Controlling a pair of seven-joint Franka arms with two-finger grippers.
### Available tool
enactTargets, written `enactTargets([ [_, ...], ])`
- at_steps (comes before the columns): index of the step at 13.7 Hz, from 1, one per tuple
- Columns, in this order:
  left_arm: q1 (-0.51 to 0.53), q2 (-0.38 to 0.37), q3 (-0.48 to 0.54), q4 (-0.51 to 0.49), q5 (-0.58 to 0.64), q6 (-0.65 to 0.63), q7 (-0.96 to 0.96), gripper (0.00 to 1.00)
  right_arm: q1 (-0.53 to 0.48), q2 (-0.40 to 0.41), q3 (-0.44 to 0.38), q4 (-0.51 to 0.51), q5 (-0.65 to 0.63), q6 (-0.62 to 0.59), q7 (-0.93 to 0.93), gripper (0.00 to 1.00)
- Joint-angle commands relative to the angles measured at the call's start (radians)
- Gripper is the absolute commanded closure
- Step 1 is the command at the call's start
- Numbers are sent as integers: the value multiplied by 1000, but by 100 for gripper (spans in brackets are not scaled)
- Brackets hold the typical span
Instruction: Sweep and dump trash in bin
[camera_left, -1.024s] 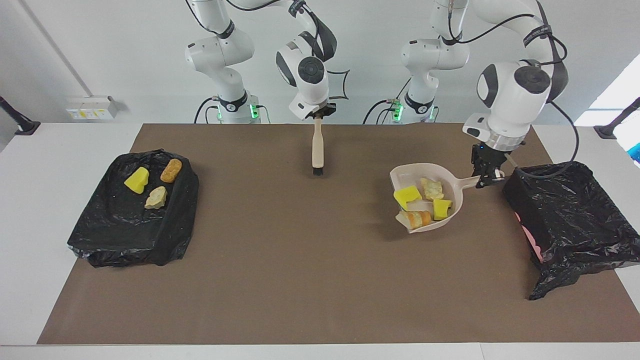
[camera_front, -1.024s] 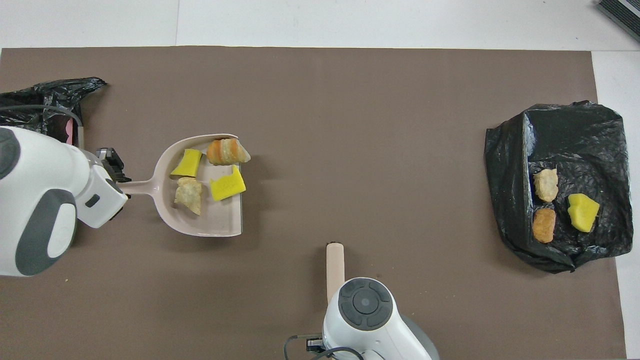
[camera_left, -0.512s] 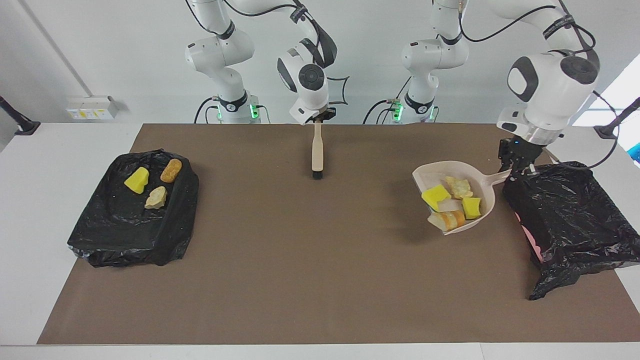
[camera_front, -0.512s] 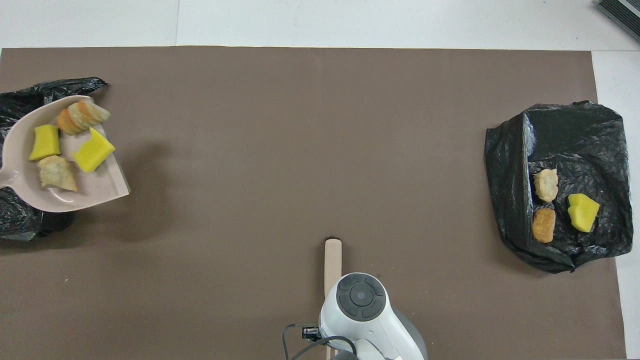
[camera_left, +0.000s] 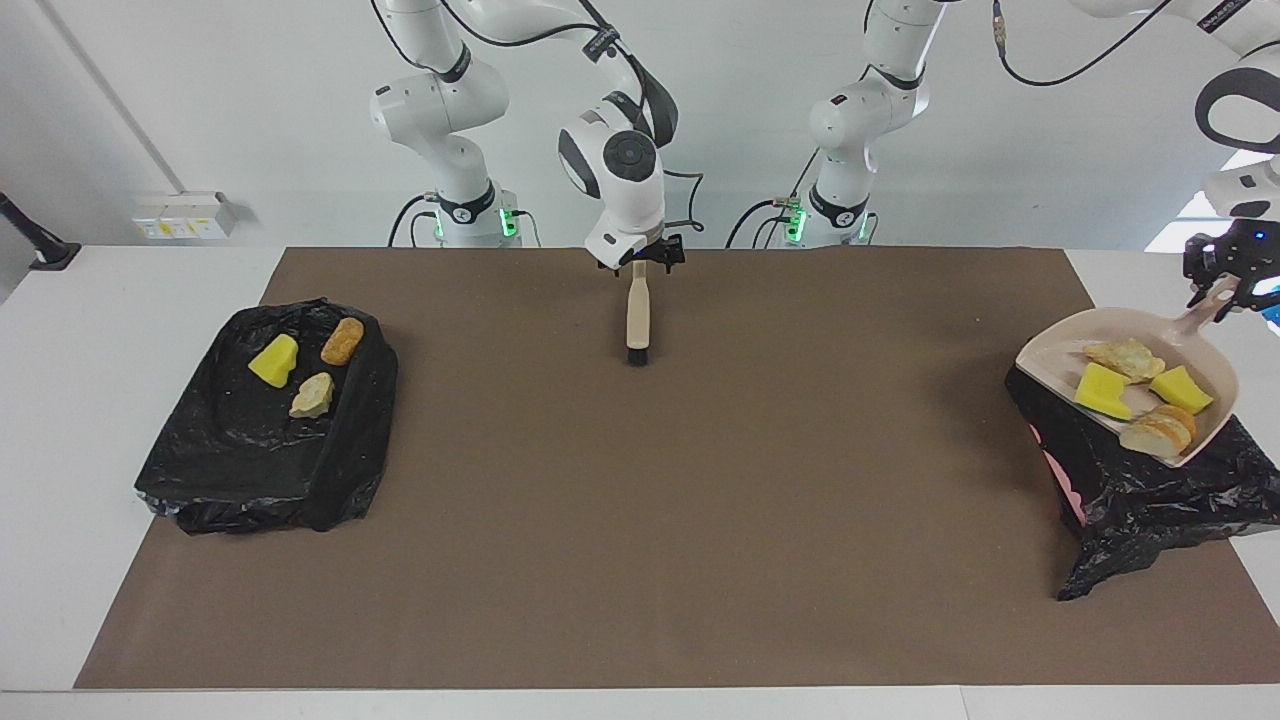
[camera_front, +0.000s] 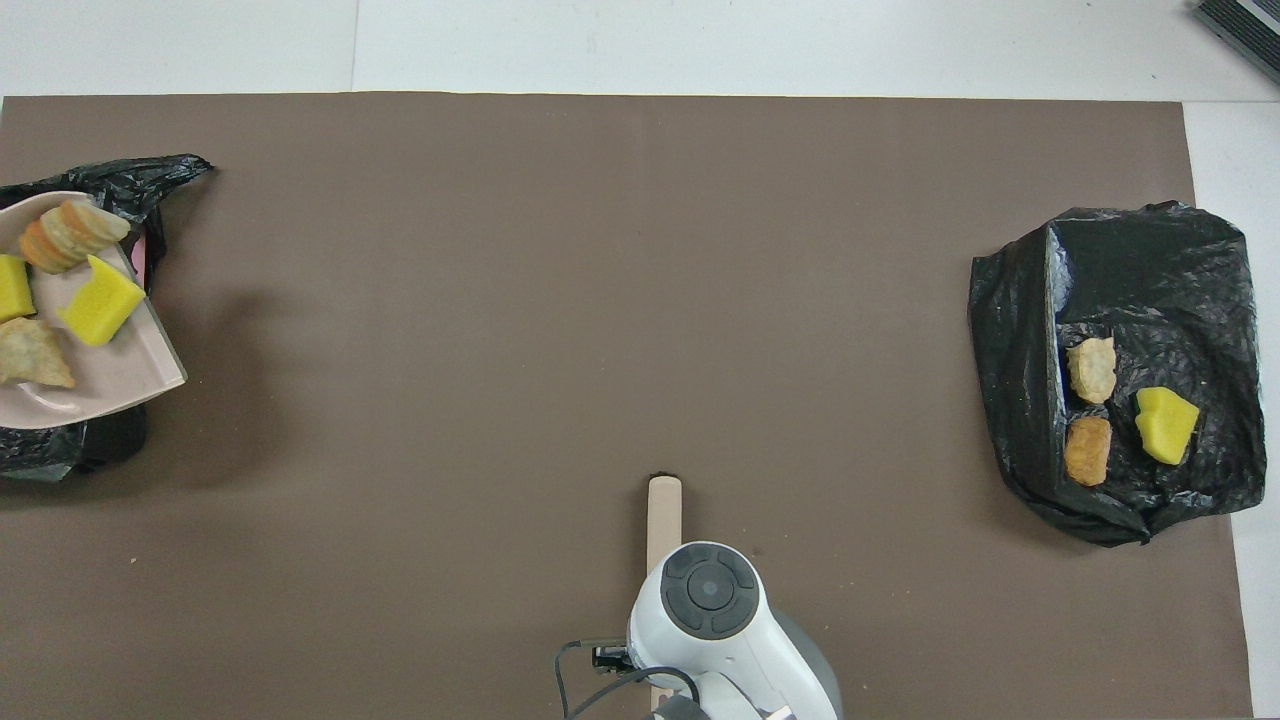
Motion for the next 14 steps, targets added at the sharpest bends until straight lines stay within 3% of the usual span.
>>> enactTargets([
  [1,25,88,-13,119,131,22,29,100,-120,18,7,84,-93,-8,-54,0],
  [6,-3,103,-16,129,462,43,23,100,-255,18,6,249,-280,-152,-74,0],
  [9,-53,111,-16,124,594,23,19,100,-367,4,4,327,-288,-215,-149,0],
  [14,-110,100,-16,144,792,-85,21,100,-346,-16,-181,460,-283,-405,-368,0],
])
